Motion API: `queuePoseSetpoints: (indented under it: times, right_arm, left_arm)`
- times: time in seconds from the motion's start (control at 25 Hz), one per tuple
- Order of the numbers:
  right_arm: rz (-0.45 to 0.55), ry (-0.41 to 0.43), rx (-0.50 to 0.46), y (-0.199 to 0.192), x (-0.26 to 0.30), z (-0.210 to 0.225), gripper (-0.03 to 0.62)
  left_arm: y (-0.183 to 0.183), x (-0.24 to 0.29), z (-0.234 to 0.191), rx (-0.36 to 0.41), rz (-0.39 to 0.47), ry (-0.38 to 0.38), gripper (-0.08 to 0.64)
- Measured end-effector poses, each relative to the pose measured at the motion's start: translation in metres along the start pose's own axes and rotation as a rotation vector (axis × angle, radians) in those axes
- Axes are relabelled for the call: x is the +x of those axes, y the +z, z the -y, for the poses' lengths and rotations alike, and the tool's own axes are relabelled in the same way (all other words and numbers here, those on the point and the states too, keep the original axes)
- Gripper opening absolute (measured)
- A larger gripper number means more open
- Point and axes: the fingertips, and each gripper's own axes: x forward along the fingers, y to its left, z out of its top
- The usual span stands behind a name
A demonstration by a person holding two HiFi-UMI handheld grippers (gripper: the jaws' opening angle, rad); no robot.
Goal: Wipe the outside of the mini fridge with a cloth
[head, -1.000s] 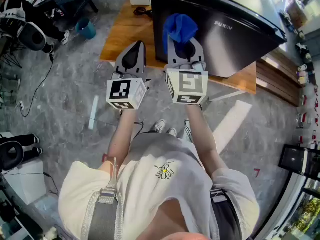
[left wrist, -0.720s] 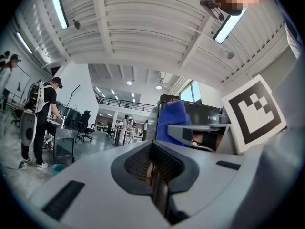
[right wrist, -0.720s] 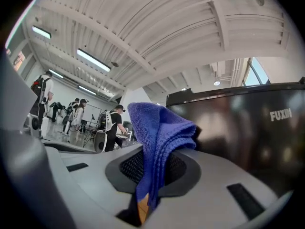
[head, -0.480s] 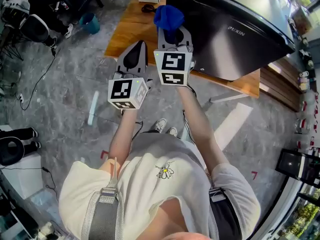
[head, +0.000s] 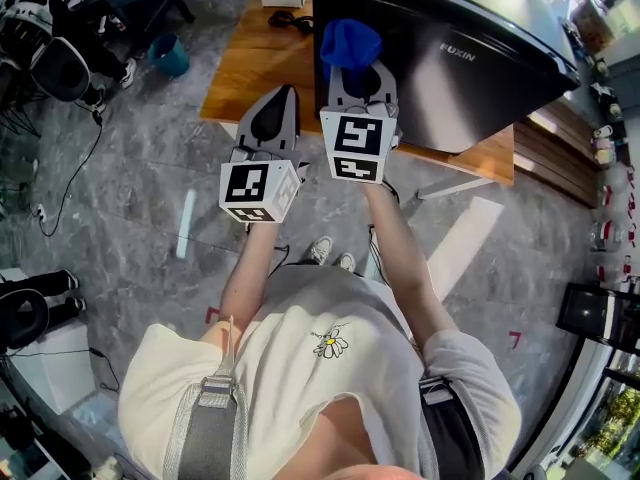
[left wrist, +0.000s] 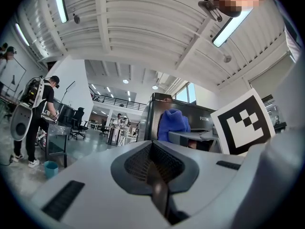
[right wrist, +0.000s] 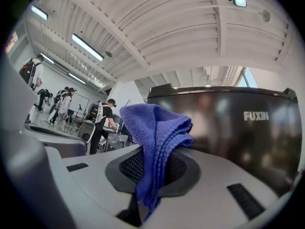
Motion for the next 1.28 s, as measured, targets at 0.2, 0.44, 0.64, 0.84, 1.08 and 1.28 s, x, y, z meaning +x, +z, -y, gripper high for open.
queuePoseSetpoints:
  times: [0.2,0.44,0.64,0.84,1.08,1.28]
  right_arm:
    - [-0.006,-0.065,-0.024,-0.004,-0.025,0.039,0.072]
    - [-0.019,-0.165,-0.020,-0.012,-0.059,0.091,0.072]
    - [-0.037,-0.264,-0.034,-0.021,-0.085,0.138,0.072]
    - [-0.046,-0.368,-0.015,-0.030,-0.108,0.179,0.072]
    - [-0.082,-0.514,-0.037,-0.042,-0.136,0.237,0.072]
    - [-0.109,-0.608,-0.031,-0.051,-0.153,0.274,0.072]
  left_arm:
    - [-0.002,0.008,0.013,0.000,-0.004,-0.029,0.005]
    - [-0.006,0.011,0.020,-0.003,-0.013,-0.039,0.005]
    - [-0.009,0.013,0.023,0.003,-0.021,-0.047,0.005]
    - [-0.014,0.017,0.029,0.002,-0.028,-0.054,0.005]
    - [-0.017,0.022,0.033,0.006,-0.037,-0.063,0.005]
    - [-0.021,0.025,0.041,0.005,-0.046,-0.084,0.005]
